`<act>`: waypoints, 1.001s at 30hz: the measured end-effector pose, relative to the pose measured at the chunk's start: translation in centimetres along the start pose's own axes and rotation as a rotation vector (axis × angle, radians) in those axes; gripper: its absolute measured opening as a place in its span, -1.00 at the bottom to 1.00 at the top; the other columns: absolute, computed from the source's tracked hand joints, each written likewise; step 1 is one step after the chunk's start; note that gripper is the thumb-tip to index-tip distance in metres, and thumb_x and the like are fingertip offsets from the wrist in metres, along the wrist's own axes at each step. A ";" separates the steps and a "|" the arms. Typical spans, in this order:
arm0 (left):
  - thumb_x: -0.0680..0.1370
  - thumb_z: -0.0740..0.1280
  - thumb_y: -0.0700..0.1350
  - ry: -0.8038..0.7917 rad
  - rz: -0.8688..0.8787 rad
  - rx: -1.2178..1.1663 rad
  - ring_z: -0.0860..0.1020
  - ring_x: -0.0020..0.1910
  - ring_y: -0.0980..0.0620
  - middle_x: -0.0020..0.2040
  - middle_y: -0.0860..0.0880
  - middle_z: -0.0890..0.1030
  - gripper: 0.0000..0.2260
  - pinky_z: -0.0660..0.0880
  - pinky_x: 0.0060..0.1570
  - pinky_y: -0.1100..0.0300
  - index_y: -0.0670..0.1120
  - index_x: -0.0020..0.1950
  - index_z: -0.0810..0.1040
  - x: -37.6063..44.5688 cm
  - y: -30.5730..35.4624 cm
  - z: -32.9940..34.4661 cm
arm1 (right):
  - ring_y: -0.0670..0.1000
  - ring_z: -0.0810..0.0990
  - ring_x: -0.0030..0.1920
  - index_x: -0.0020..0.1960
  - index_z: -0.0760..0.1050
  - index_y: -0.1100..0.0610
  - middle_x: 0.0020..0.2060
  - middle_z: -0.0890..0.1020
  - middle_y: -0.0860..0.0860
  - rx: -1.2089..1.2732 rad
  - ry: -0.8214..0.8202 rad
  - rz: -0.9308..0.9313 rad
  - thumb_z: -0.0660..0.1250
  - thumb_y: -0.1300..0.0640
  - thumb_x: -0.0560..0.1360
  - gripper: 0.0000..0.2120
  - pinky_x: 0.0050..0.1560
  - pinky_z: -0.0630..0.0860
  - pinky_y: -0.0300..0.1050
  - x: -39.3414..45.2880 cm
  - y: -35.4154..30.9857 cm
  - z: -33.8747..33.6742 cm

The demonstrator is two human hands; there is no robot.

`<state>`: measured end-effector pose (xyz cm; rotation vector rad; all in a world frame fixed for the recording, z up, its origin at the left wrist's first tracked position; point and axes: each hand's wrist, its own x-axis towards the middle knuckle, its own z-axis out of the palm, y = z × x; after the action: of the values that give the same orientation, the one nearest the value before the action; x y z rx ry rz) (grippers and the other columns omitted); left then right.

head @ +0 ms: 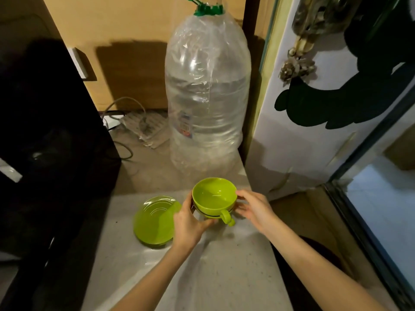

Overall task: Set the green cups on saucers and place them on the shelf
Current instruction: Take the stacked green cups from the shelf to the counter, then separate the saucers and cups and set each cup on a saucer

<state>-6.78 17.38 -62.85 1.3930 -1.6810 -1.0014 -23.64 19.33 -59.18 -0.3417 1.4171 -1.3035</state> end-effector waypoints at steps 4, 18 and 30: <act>0.08 0.63 -0.07 -0.011 -0.016 -0.005 0.58 0.08 0.11 0.15 -0.04 0.62 -0.14 0.48 0.05 0.39 -0.11 0.34 0.40 0.1 -0.5 0.3 | 0.04 0.51 -0.27 -0.23 0.50 0.17 -0.29 0.55 0.09 -0.010 0.010 0.015 0.25 0.30 0.49 -0.85 -0.21 0.44 -0.13 0.7 0.5 -0.1; 0.15 0.61 -0.05 -0.014 -0.067 0.022 0.58 0.08 0.06 0.16 -0.08 0.62 -0.17 0.37 -0.08 0.55 -0.13 0.35 0.37 -0.4 -0.7 0.4 | 0.06 0.59 -0.20 -0.13 0.56 0.15 -0.23 0.61 0.11 -0.018 -0.071 0.054 0.27 0.23 0.50 -0.90 -0.35 0.56 -0.24 2.3 1.4 -0.8; 0.23 0.56 -0.04 -0.068 -0.050 0.118 0.48 0.26 -0.03 0.36 -0.13 0.44 -0.16 0.40 0.15 0.27 -0.17 0.41 0.26 -0.1 -0.1 -4.0 | 0.01 0.50 0.13 0.16 0.53 0.18 0.07 0.56 0.09 -0.572 0.063 -0.267 0.33 0.21 0.45 -0.72 0.00 0.42 -0.14 2.6 -1.4 1.4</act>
<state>-3.14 16.98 -61.20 1.4991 -1.7879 -1.0014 -23.95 16.12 -59.02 -0.9033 1.8340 -1.0983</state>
